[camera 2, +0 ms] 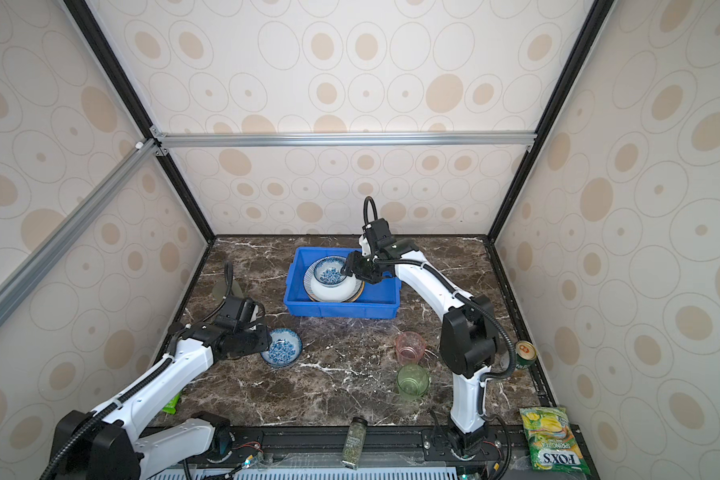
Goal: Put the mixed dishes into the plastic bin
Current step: 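Raise the right gripper from the bin while the left grips the remaining floral bowl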
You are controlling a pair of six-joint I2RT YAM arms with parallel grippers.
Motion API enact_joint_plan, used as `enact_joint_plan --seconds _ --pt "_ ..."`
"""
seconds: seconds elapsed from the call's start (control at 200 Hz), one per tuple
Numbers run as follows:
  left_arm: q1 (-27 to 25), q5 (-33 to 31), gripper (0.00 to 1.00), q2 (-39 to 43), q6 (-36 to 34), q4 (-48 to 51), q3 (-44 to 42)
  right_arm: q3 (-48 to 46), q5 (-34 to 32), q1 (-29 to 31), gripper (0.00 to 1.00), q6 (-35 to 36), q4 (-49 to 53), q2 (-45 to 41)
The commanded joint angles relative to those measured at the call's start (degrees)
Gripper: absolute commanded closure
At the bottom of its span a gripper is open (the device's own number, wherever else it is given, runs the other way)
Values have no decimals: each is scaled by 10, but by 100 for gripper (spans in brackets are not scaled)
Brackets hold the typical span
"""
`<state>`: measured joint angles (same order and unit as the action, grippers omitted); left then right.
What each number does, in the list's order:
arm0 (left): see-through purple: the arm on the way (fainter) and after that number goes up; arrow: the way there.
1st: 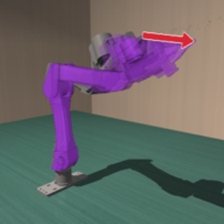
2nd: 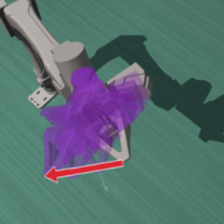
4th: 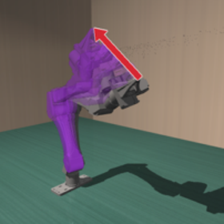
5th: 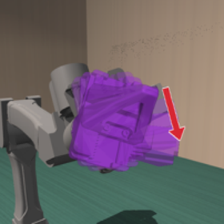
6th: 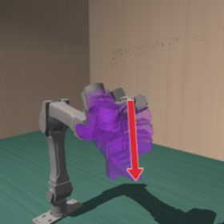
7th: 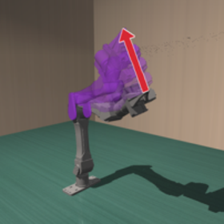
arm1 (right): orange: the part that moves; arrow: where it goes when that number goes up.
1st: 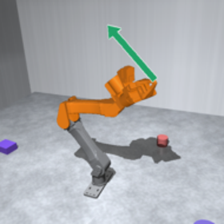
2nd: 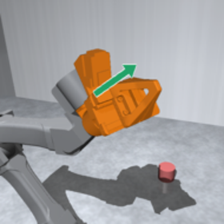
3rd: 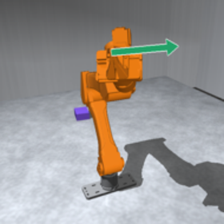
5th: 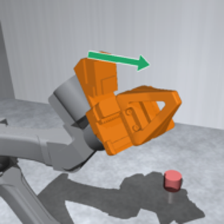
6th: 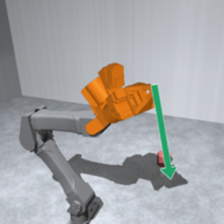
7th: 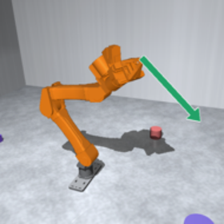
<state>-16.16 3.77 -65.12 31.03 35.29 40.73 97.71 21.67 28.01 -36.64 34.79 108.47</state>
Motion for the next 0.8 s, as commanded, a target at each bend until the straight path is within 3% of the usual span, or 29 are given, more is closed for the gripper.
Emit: enact_joint_plan --seconds 0.0,0.325,0.796 --pt "-3 3 65 -10 -12 8 -4 -28 20 3 42 -2 -30 -39" --pt "-8 -15 92 -33 -7 19 4 -78 39 3 41 -4 -54 -70" --pt "-11 -37 86 -15 -15 63 61 -111 54 4 41 -10 -73 -89"
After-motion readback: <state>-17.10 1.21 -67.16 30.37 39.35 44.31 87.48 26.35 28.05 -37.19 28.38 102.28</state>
